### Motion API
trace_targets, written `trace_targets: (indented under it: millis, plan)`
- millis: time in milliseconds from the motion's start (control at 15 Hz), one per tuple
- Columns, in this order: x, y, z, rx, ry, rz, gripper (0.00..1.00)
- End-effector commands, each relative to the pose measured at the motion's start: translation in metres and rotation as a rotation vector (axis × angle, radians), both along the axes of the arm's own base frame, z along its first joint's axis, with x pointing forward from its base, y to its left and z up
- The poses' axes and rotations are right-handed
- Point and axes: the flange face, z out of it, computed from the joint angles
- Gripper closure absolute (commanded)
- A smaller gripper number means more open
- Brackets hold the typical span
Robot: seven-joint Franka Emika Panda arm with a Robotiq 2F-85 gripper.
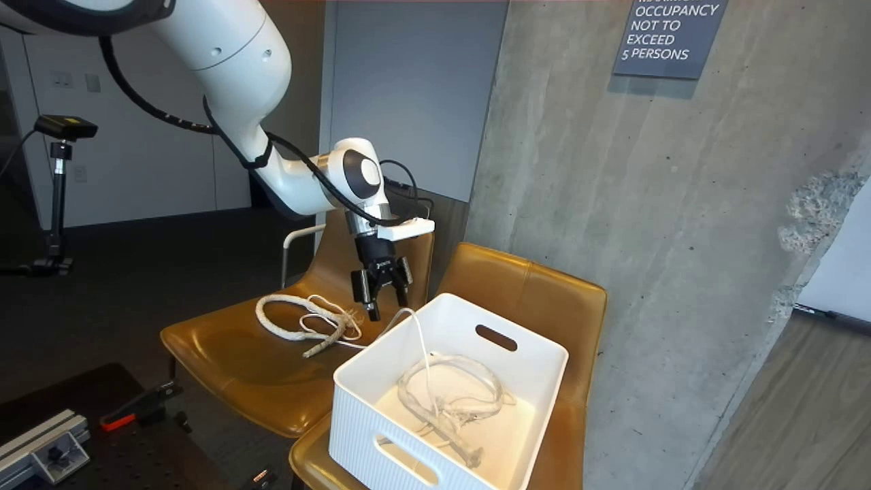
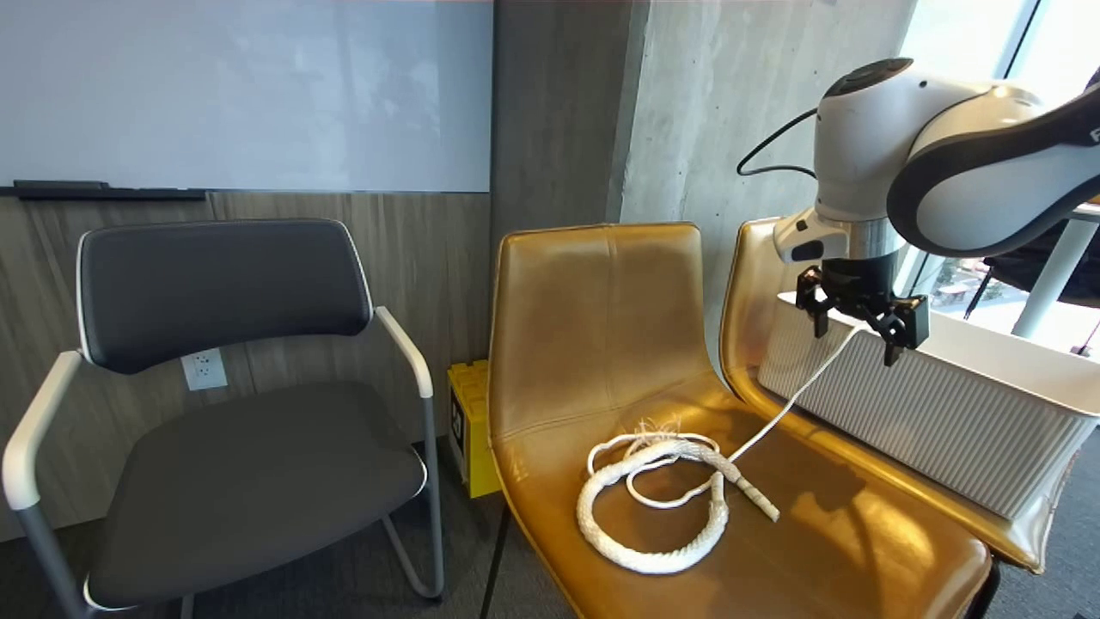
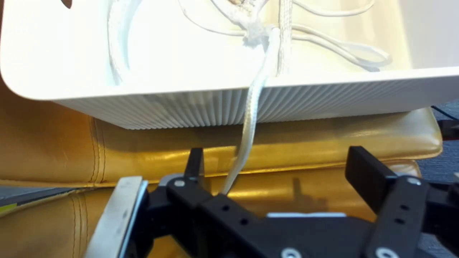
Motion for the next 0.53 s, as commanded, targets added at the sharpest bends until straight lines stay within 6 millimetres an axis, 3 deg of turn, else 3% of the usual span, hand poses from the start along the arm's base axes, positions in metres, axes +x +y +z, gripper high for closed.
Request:
trace_targets:
  millis: [0, 467]
  plan:
    - [0.0050, -0.0189, -0.0080, -0.033, -0.010, 0.029, 0.28]
    - [0.0034, -0.0191, -0.0119, -0.041, -0.013, 0.028, 0.81]
